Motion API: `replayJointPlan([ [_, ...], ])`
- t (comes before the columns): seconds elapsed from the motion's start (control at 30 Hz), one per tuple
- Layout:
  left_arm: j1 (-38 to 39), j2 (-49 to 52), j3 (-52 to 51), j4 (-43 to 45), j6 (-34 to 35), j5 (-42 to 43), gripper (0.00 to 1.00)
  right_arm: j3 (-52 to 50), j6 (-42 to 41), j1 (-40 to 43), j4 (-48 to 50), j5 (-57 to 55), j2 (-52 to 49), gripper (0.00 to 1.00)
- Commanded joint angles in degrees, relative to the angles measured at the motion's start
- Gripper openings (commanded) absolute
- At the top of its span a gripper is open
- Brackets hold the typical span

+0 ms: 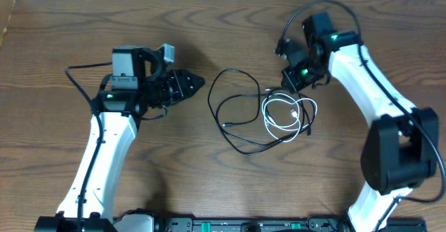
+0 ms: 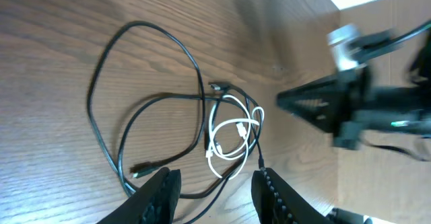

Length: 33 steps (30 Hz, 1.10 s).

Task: Untangle cables
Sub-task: 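Lower the right gripper onto the white cable and grasp it, then lift the white cable with the right gripper and pull it up-right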

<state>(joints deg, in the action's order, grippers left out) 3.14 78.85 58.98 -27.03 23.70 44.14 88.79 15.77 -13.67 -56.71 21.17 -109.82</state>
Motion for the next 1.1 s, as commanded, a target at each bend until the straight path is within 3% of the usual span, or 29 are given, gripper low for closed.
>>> replayJointPlan([
  [0.0,2.14,-1.03,1.25,0.31,-0.74,-2.95,0.40,3.32,-3.48,-0.44,-2.67,0.87,3.87,0.01],
  [0.2,4.07,-1.03,1.25,0.96,-0.74,-4.83,0.40,4.52,-3.89,-0.68,-5.90,-1.03,6.99,0.04],
  [0.27,4.07,-1.03,1.25,1.05,-0.74,-5.44,0.40,3.89,-2.60,-0.68,-6.91,-3.67,6.51,0.26],
  [0.47,4.07,-1.03,1.25,1.01,-0.74,-5.86,0.40,-1.86,4.15,-1.03,-5.57,-1.88,5.62,0.54],
  [0.6,4.07,-1.03,1.25,1.01,-0.74,-5.88,0.40,-8.63,13.66,-1.07,-0.68,2.16,5.60,0.62],
  [0.9,4.07,-1.03,1.25,1.01,-0.74,-5.88,0.41,-17.94,16.28,-1.05,11.76,3.34,5.60,0.58],
  [1.07,4.07,-1.03,1.25,1.01,-0.74,-5.88,0.41,-23.12,16.26,-1.05,18.45,3.89,5.57,0.48],
])
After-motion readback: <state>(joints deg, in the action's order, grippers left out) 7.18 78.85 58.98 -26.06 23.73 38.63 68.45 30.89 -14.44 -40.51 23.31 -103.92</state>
